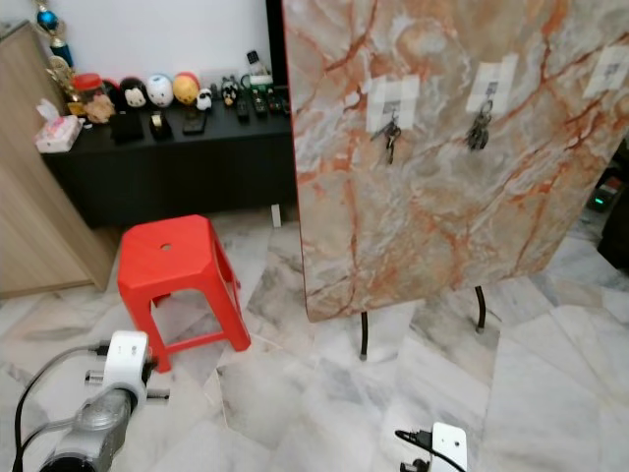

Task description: Hang keys on a hook

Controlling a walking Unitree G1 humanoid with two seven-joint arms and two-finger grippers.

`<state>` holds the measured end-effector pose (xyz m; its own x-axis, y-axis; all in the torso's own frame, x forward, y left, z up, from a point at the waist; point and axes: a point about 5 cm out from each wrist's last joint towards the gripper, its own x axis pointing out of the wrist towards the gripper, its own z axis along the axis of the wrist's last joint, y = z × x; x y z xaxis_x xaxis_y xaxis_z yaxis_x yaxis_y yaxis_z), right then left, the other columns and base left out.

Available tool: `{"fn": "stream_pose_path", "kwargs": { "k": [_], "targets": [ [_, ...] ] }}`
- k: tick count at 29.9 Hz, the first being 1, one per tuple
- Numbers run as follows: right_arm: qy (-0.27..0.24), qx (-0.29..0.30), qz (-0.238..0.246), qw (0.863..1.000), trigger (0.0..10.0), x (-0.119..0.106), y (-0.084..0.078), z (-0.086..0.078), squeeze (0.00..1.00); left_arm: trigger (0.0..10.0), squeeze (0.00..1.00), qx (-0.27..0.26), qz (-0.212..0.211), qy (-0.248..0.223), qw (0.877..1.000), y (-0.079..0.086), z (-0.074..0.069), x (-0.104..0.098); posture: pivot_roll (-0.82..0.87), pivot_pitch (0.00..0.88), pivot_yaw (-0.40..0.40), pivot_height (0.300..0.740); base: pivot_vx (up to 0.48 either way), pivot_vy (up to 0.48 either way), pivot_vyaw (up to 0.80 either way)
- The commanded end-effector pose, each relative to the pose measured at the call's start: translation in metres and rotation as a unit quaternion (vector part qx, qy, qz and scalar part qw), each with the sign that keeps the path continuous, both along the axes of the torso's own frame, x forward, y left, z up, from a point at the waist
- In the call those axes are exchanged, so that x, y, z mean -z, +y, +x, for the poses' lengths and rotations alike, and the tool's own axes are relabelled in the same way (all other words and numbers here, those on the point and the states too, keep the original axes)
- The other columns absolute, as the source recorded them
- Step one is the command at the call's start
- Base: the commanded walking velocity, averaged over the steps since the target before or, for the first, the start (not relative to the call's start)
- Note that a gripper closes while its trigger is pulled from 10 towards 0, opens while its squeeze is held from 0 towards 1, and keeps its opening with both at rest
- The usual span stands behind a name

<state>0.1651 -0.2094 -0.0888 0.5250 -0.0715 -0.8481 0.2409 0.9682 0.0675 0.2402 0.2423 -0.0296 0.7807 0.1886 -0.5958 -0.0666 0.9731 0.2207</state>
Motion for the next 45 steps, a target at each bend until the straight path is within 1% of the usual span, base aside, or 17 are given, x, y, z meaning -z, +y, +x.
{"fn": "stream_pose_path", "kwargs": {
  "k": [1, 3, 4, 5, 9, 10, 12, 13, 16, 19, 24, 28, 31, 34, 36, 40, 45],
  "targets": [
    [0.001, 0.006, -0.001, 1.0, 10.0, 0.0, -0.005, -0.002, 0.0, 10.0, 0.0, -0.003, 0.001, 0.013, 1.0, -0.001, -0.006, 0.005, 0.05, 0.0, 0.008, 0.715, 0.0, 0.0, 0.0],
    [0.004, 0.007, -0.002, 1.0, 10.0, 0.0, -0.008, -0.004, 0.0, 10.0, 0.0, -0.022, -0.01, 0.033, 0.999, 0.0, -0.017, 0.015, 0.06, 0.0, 0.012, 0.715, 0.0, 0.0, 0.0],
    [0.004, 0.007, -0.002, 1.0, 10.0, 0.0, -0.008, -0.004, 0.0, 10.0, 0.0, -0.022, -0.01, 0.033, 0.999, 0.0, -0.017, 0.015, 0.06, 0.0, 0.012, 0.715, 0.0, 0.0, 0.0],
    [0.01, 0.004, -0.004, 1.0, 10.0, 0.001, -0.011, -0.008, 0.0, 10.0, 0.0, -0.037, -0.018, 0.047, 0.998, 0.001, -0.026, 0.021, 0.06, 0.0, 0.014, 0.715, 0.0, 0.0, 0.0],
    [0.024, -0.007, -0.015, 1.0, 10.0, 0.004, -0.017, -0.017, 0.0, 10.0, 0.0, -0.062, -0.033, 0.082, 0.994, -0.001, -0.047, 0.036, 0.06, 0.0, 0.002, 0.715, 0.0, 0.0, 0.0],
    [0.024, -0.007, -0.015, 1.0, 10.0, 0.004, -0.017, -0.017, 0.0, 10.0, 0.0, -0.062, -0.033, 0.082, 0.994, -0.001, -0.047, 0.036, 0.06, 0.0, 0.002, 0.715, 0.0, 0.0, 0.0],
    [0.03, -0.007, -0.02, 0.999, 10.0, 0.004, -0.021, -0.021, 0.0, 10.0, 0.0, -0.072, -0.042, 0.095, 0.992, -0.003, -0.056, 0.041, 0.06, 0.0, -0.005, 0.715, 0.0, 0.0, 0.0],
    [0.04, -0.008, -0.027, 0.999, 10.0, 0.005, -0.027, -0.027, 0.0, 10.0, 0.0, -0.087, -0.056, 0.114, 0.988, -0.007, -0.069, 0.049, 0.05, 0.0, -0.008, 0.715, 0.0, 0.0, 0.0],
    [0.049, -0.007, -0.038, 0.998, 10.0, 0.005, -0.036, -0.033, 0.0, 10.0, 0.0, -0.099, -0.068, 0.138, 0.983, -0.014, -0.084, 0.058, 0.03, 0.0, -0.008, 0.715, 0.0, 0.0, 0.0],
    [0.048, -0.022, -0.044, 0.998, 10.0, 0.004, -0.036, -0.032, 0.0, 10.0, 0.0, -0.105, -0.076, 0.153, 0.98, -0.017, -0.092, 0.062, 0.02, 0.0, -0.004, 0.715, 0.0, 0.0, 0.0],
    [0.059, -0.061, -0.054, 0.995, 10.0, 0.006, -0.033, -0.033, 0.0, 10.0, 0.0, -0.101, -0.077, 0.162, 0.979, -0.016, -0.097, 0.064, 0.02, 0.0, -0.013, 0.715, 0.0, 0.0, 0.0],
    [0.054, -0.073, -0.043, 0.995, 10.0, 0.006, -0.03, -0.034, 0.0, 10.0, 0.0, -0.131, -0.083, 0.172, 0.973, -0.004, -0.11, 0.066, 0.04, 0.0, -0.029, 0.715, 0.0, -0.141, 0.0],
    [0.057, -0.083, -0.053, 0.993, 10.0, 0.007, -0.03, -0.035, 0.0, 10.0, 0.0, -0.133, -0.079, 0.182, 0.971, 0.001, -0.119, 0.067, 0.04, 0.0, -0.034, 0.715, 0.0, -0.291, 0.4],
    [0.06, -0.08, -0.042, 0.994, 10.0, 0.009, -0.023, -0.036, 0.0, 10.0, 0.0, -0.144, -0.074, 0.194, 0.968, 0.013, -0.131, 0.068, 0.05, 0.0, -0.03, 0.715, 0.0, -0.304, 0.53],
    [0.062, -0.077, -0.038, 0.994, 10.0, 0.009, -0.021, -0.036, 0.0, 10.0, 0.0, -0.145, -0.073, 0.195, 0.967, 0.015, -0.133, 0.068, 0.05, 0.0, -0.03, 0.715, 0.0, -0.304, 0.0],
    [0.062, -0.09, -0.029, 0.994, 10.0, 0.011, -0.013, -0.036, 0.0, 10.0, 0.0, -0.155, -0.066, 0.202, 0.965, 0.031, -0.144, 0.065, 0.04, 0.0, -0.014, 0.715, 0.0, -0.316, 0.0],
    [0.065, -0.089, -0.025, 0.994, 10.0, 0.012, -0.01, -0.037, 0.0, 10.0, 0.0, -0.158, -0.066, 0.202, 0.964, 0.035, -0.144, 0.064, 0.04, 0.0, -0.01, 0.715, 0.0, -0.341, 0.0]
  ]
}}
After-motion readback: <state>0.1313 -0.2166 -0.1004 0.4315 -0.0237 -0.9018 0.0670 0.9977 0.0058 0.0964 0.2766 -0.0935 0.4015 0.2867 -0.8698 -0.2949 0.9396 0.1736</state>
